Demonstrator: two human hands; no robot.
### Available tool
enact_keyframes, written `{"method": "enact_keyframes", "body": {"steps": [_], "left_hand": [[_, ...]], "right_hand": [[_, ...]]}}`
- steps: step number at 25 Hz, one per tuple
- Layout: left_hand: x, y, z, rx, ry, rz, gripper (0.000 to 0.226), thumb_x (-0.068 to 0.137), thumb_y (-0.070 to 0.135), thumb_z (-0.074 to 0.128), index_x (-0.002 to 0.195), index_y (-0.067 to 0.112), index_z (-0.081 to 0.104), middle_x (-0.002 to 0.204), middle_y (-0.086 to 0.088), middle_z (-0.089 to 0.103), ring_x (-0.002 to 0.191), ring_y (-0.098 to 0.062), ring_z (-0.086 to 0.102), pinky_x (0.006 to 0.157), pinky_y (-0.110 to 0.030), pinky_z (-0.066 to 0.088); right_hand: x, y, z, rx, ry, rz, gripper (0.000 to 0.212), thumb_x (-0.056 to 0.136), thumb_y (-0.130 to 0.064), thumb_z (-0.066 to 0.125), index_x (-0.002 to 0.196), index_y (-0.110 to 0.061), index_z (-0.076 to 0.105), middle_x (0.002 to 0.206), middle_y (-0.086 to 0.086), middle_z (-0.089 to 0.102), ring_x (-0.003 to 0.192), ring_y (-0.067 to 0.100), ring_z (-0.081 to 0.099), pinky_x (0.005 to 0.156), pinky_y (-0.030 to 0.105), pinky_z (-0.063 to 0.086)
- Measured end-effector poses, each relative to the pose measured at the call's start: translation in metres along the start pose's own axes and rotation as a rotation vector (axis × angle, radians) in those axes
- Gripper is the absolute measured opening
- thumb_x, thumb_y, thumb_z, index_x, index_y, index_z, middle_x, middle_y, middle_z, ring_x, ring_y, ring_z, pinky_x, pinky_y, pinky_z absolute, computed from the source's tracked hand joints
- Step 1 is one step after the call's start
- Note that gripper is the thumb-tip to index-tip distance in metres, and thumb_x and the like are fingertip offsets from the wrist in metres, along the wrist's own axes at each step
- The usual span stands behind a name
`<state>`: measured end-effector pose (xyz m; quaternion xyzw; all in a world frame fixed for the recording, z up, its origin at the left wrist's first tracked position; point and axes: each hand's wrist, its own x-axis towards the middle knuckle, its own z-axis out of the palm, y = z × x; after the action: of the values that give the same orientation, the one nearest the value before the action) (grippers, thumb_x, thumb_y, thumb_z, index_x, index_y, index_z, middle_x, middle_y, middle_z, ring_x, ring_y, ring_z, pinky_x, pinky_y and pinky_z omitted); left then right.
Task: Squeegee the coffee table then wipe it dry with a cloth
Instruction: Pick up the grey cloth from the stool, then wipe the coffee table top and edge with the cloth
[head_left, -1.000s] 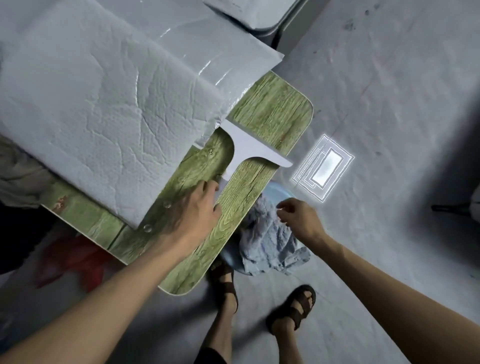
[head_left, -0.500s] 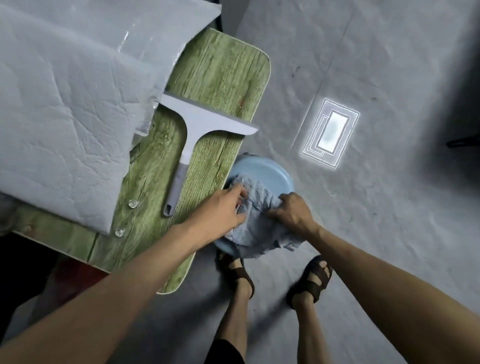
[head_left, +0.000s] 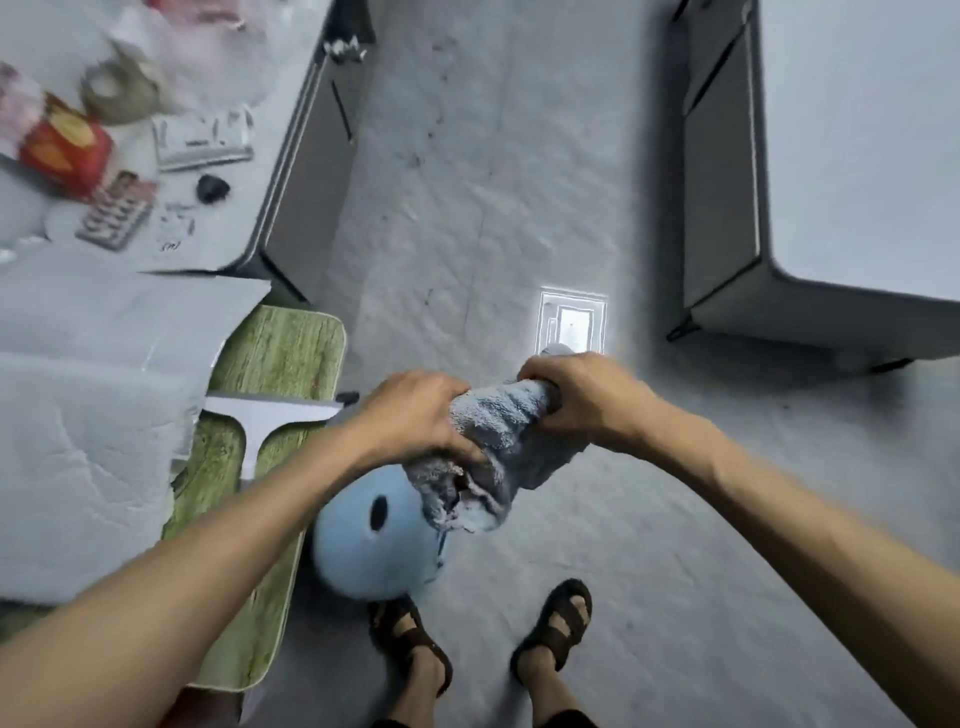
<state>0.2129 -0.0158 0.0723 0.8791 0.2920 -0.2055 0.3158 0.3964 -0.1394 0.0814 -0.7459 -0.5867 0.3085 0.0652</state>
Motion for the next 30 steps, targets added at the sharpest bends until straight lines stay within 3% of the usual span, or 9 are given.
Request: {"method": "enact_keyframes", "body": {"steps": [2,4,9,12,15,18,21,26,30], "left_hand": [[-0.002,0.064,-0.033,-0.147,0.026,-0.099,0.059,0.054,0.064,0.08,0.094,0.021,0.071,0.086,0.002,0.075,0.079,-0.02,0.068,0.073,-0.032,0.054],[-0.003,0.118,-0.052,-0.348,0.062,-0.204,0.052,0.058,0.055,0.083,0.088,0.014,0.072,0.083,-0.002,0.076,0.077,-0.021,0.07,0.073,-0.033,0.055],[0.002,0.268,-0.085,-0.889,0.097,-0.247,0.035,0.072,0.029,0.074,0.104,0.014,0.072,0.098,-0.007,0.076,0.091,-0.025,0.072,0.088,-0.042,0.057],[0.03,0.33,-0.1,-1.029,-0.035,-0.197,0.026,0.08,0.017,0.07,0.105,0.01,0.07,0.095,-0.008,0.077,0.083,-0.023,0.073,0.067,-0.031,0.057],[0.078,0.378,-0.111,-1.158,-0.197,-0.193,0.01,0.085,0.008,0.064,0.094,0.009,0.067,0.07,-0.004,0.074,0.064,-0.014,0.072,0.053,-0.024,0.055],[0.139,0.411,-0.122,-1.181,-0.374,-0.187,0.019,0.086,0.005,0.062,0.105,0.004,0.065,0.086,-0.009,0.076,0.074,-0.018,0.074,0.058,-0.029,0.058],[0.2,0.438,-0.134,-1.136,-0.504,-0.161,0.025,0.087,0.005,0.059,0.111,0.0,0.064,0.081,-0.01,0.076,0.067,-0.017,0.074,0.057,-0.028,0.058],[0.286,0.503,-0.154,-1.048,-0.691,-0.061,0.025,0.071,0.003,0.06,0.091,0.013,0.073,0.103,-0.019,0.067,0.093,-0.031,0.065,0.1,-0.044,0.051],[0.343,0.548,-0.153,-0.88,-0.69,-0.035,0.056,0.061,0.001,0.053,0.116,0.01,0.061,0.12,-0.026,0.065,0.114,-0.037,0.063,0.105,-0.042,0.047]], "right_hand": [[-0.051,0.021,-0.052,0.036,0.332,0.091,0.051,0.072,-0.029,0.077,0.119,-0.022,0.059,0.121,0.002,0.056,0.109,0.025,0.055,0.083,0.035,0.049],[-0.099,0.031,-0.08,0.131,0.469,0.155,0.058,0.076,-0.035,0.077,0.126,-0.021,0.053,0.128,0.002,0.049,0.114,0.019,0.051,0.087,0.029,0.045],[-0.188,0.049,-0.153,0.676,0.207,0.188,0.061,0.074,-0.044,0.077,0.126,-0.03,0.05,0.109,-0.01,0.063,0.09,0.004,0.063,0.077,0.026,0.047],[-0.2,0.079,-0.199,0.726,0.202,0.238,0.066,0.064,-0.043,0.081,0.12,-0.032,0.047,0.092,-0.005,0.07,0.068,0.015,0.067,0.059,0.035,0.056],[-0.199,0.127,-0.234,0.664,0.232,0.344,0.067,0.061,-0.043,0.08,0.121,-0.035,0.049,0.1,-0.006,0.071,0.088,0.014,0.068,0.08,0.04,0.058],[-0.188,0.186,-0.262,0.792,0.151,0.364,0.06,0.064,-0.038,0.076,0.119,-0.034,0.054,0.103,-0.007,0.071,0.095,0.012,0.067,0.087,0.036,0.056],[-0.174,0.252,-0.293,1.216,0.062,0.339,0.037,0.081,-0.027,0.064,0.117,-0.019,0.063,0.106,0.002,0.07,0.093,0.014,0.066,0.076,0.023,0.052],[-0.15,0.338,-0.328,1.674,0.329,0.522,0.035,0.093,-0.041,0.056,0.106,-0.013,0.074,0.107,0.006,0.073,0.098,0.019,0.07,0.074,0.023,0.053],[-0.138,0.403,-0.342,1.762,0.495,0.649,0.023,0.089,-0.027,0.064,0.102,-0.01,0.071,0.095,0.011,0.075,0.081,0.02,0.073,0.063,0.024,0.056]]}}
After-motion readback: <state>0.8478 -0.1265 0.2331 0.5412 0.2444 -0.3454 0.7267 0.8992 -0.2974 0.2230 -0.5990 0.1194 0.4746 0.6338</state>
